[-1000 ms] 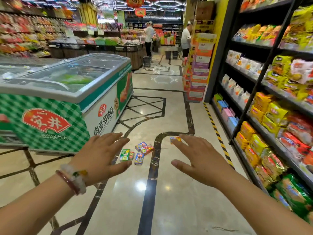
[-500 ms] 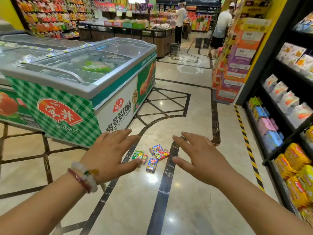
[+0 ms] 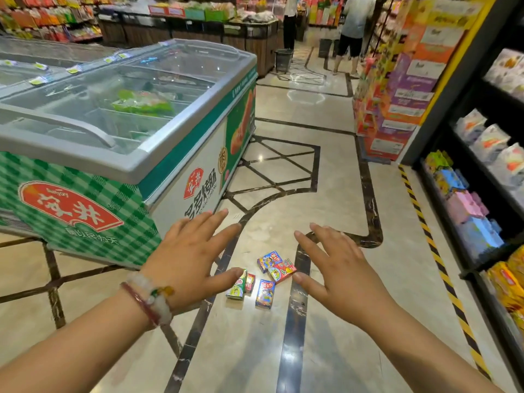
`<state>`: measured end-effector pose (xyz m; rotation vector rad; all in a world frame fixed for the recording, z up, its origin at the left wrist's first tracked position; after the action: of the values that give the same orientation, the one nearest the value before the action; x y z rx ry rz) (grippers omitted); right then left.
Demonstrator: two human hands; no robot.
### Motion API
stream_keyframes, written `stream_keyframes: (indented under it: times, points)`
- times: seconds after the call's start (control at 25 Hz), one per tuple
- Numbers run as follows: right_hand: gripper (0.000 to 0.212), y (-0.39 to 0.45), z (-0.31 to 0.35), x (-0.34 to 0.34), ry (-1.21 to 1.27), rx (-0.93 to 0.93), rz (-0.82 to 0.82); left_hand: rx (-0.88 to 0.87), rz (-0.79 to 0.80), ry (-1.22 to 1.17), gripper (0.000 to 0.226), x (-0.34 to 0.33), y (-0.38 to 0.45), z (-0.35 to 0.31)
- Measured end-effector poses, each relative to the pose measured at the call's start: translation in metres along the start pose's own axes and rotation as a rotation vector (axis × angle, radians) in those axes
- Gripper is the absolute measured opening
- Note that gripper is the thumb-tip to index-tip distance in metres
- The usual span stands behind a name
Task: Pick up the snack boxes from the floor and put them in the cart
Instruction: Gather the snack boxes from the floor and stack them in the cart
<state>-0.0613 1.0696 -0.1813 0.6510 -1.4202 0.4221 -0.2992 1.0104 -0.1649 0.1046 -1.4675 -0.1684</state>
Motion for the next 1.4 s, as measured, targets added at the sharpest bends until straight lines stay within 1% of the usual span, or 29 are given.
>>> stream_keyframes:
  times: [0.16,0.28,0.36,0.52,0.6,0.72,0.8,0.88,0.92,0.96,1.04,1.08,1.16,1.2,1.24,1.28,1.32,1.36,1.4]
  points:
    - [0.065,0.047,-0.011,-0.038,0.079,-0.082,0.052,-0.04,0.021,-0.018,0.068,-0.038,0.051,0.028]
    - [0.061,0.081,-0.026,-0.066,0.058,-0.106,0.039,-0.072,0.064,-0.045,0.067,-0.07,0.093,0.04]
    - [0.06,0.106,-0.039,-0.089,0.078,-0.122,0.072,-0.077,0.087,-0.066,0.067,-0.094,0.123,0.047]
    - [0.056,0.157,-0.075,-0.159,0.112,-0.119,0.104,-0.045,0.112,-0.212,0.065,-0.163,0.179,0.057]
    - [0.056,0.179,-0.087,-0.212,0.121,-0.106,0.128,-0.031,0.126,-0.273,0.064,-0.215,0.199,0.06]
    - [0.056,0.198,-0.098,-0.321,0.187,-0.135,0.177,-0.007,0.165,-0.333,0.063,-0.327,0.211,0.064]
    - [0.06,0.197,-0.102,-0.404,0.254,-0.172,0.28,0.025,0.179,-0.354,0.062,-0.411,0.211,0.067]
    - [0.07,0.188,-0.106,-0.495,0.294,-0.241,0.377,0.067,0.233,-0.361,0.062,-0.503,0.208,0.066]
    - [0.078,0.184,-0.108,-0.535,0.33,-0.296,0.395,0.102,0.283,-0.373,0.064,-0.546,0.208,0.064]
    - [0.082,0.181,-0.112,-0.577,0.365,-0.338,0.399,0.135,0.329,-0.39,0.066,-0.595,0.205,0.064]
    - [0.07,0.174,-0.119,-0.663,0.452,-0.365,0.487,0.234,0.418,-0.436,0.071,-0.69,0.201,0.067]
    - [0.066,0.175,-0.126,-0.705,0.483,-0.449,0.525,0.308,0.461,-0.473,0.072,-0.73,0.201,0.071]
    - [0.059,0.181,-0.133,-0.775,0.582,-0.705,0.583,0.493,0.553,-0.578,0.066,-0.792,0.204,0.074]
    - [0.051,0.18,-0.134,-0.811,0.63,-0.834,0.544,0.609,0.558,-0.652,0.064,-0.828,0.199,0.077]
    - [0.045,0.182,-0.134,-0.846,0.648,-0.947,0.509,0.727,0.566,-0.695,0.068,-0.856,0.197,0.081]
    - [0.044,0.181,-0.132,-0.875,0.678,-1.052,0.477,0.821,0.569,-0.748,0.075,-0.882,0.192,0.082]
    - [0.048,0.18,-0.129,-0.897,0.688,-1.109,0.466,0.893,0.578,-0.791,0.086,-0.901,0.188,0.08]
    - [0.055,0.18,-0.126,-0.912,0.69,-1.123,0.462,0.955,0.563,-0.853,0.094,-0.919,0.183,0.079]
    - [0.06,0.18,-0.125,-0.921,0.679,-1.124,0.456,1.016,0.575,-0.898,0.096,-0.926,0.18,0.075]
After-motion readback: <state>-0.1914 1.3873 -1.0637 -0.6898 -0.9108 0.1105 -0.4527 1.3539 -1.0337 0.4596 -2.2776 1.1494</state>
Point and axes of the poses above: each hand's wrist, its own y-axis towards the middle knuckle, its own x-axis out of the back of the hand, z = x × y, the point moved 3 cm from there along y, towards the middle knuckle, and after that the axes turned 5 degrees about x, right-handed, at the moved point
